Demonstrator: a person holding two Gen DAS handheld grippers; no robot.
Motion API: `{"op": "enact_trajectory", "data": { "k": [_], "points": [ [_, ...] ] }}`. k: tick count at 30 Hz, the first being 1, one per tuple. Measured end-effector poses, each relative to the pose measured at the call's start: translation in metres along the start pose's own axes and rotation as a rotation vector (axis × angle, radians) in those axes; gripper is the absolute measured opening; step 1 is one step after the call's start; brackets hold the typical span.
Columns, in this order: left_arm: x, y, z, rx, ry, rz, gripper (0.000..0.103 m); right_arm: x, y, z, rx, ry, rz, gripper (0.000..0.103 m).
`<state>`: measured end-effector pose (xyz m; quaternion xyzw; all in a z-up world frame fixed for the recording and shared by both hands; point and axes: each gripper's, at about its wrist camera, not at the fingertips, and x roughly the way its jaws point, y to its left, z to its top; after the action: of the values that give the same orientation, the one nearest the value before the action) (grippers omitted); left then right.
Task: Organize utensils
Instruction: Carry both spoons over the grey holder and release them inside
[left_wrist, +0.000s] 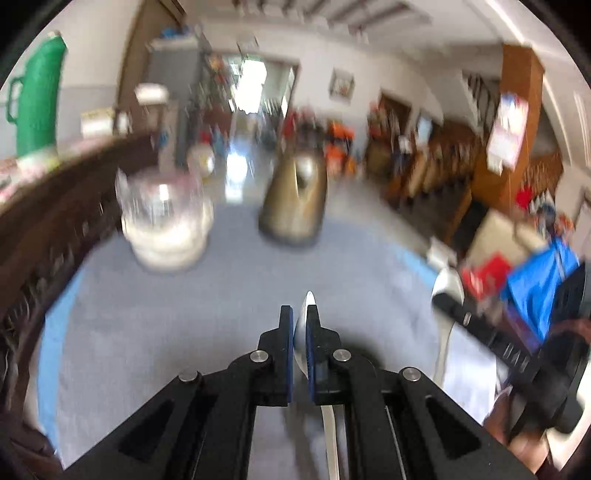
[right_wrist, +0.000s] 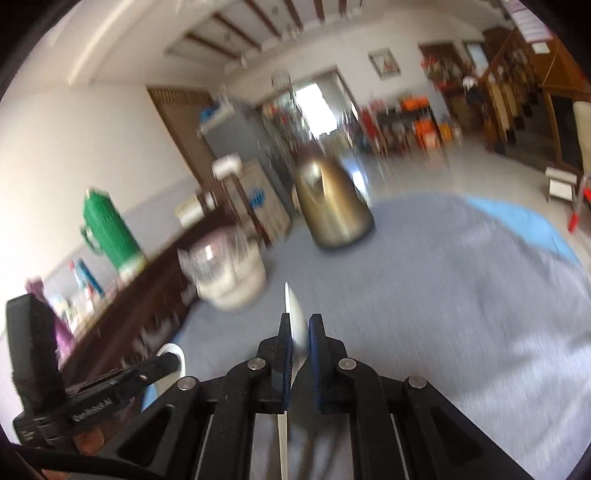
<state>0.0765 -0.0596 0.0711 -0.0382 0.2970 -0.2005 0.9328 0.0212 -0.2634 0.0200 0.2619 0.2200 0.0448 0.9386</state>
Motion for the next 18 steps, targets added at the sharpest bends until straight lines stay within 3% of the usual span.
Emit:
{"op": "enact_trajectory", "data": {
  "k": [3, 5, 9, 18],
  "points": [
    [0.009, -0.004, 0.016, -0.044, -0.145, 0.043, 0.006, 0.009, 0.005, 0.018, 0.031, -0.103, 0.021, 0.008],
    [0.023, -0.005, 0.019, -0.087, -0.179, 0.049, 0.006, 0.019, 0.008, 0.027, 0.051, -0.149, 0.023, 0.008],
    [0.048, -0.005, 0.008, -0.127, -0.208, 0.082, 0.006, 0.041, 0.013, 0.028, 0.054, -0.204, -0.014, 0.008],
    [0.072, 0.003, -0.024, -0.106, -0.174, 0.129, 0.007, 0.067, 0.032, -0.002, -0.112, -0.168, -0.103, 0.009]
  ]
}}
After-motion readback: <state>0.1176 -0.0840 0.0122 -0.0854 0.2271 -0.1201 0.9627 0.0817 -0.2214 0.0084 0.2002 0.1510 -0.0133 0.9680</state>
